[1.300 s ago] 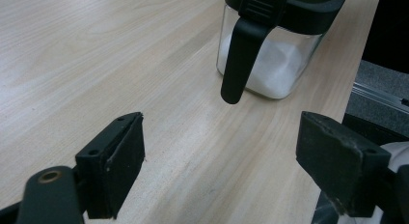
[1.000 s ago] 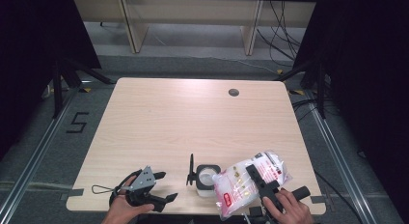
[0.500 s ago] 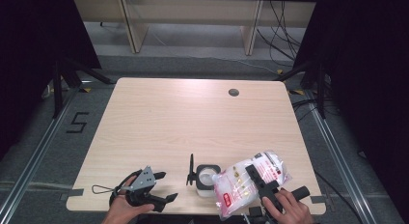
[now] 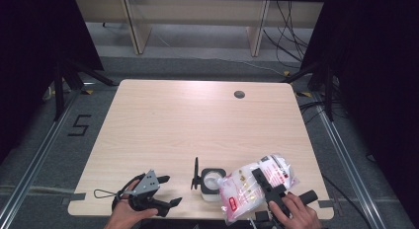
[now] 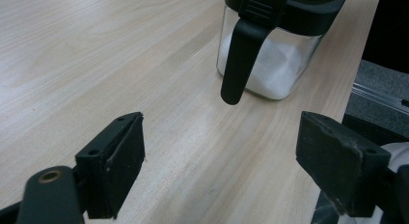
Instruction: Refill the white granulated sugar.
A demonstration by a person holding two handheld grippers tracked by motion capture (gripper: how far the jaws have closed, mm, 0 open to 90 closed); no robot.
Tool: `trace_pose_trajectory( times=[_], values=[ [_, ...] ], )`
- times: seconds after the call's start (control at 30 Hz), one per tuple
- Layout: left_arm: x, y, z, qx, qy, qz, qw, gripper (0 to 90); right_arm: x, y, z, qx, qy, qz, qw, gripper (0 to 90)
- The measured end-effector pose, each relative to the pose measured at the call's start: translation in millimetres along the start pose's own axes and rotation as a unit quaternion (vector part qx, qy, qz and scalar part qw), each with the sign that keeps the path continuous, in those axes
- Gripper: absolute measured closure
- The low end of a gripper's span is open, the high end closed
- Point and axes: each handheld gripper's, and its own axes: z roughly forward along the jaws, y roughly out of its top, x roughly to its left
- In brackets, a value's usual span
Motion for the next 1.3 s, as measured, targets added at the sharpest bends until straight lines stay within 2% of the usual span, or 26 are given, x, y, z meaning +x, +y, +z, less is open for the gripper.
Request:
trace_pose_trajectory(
  times=[1.2, 1.3],
  values=[
    [0.8, 0.0, 0.1, 0.005, 0.0, 0.003, 1.0, 17.1, -1.1, -0.2, -0.6, 0.001, -0.004, -0.003, 1.0, 50.2],
    [-0.2, -0.2, 0.4, 0.002, -0.002, -0.003, 1.0, 17.1, -0.6, 0.2, -0.3, 0.001, -0.002, -0.004, 1.0, 50.3]
  ],
)
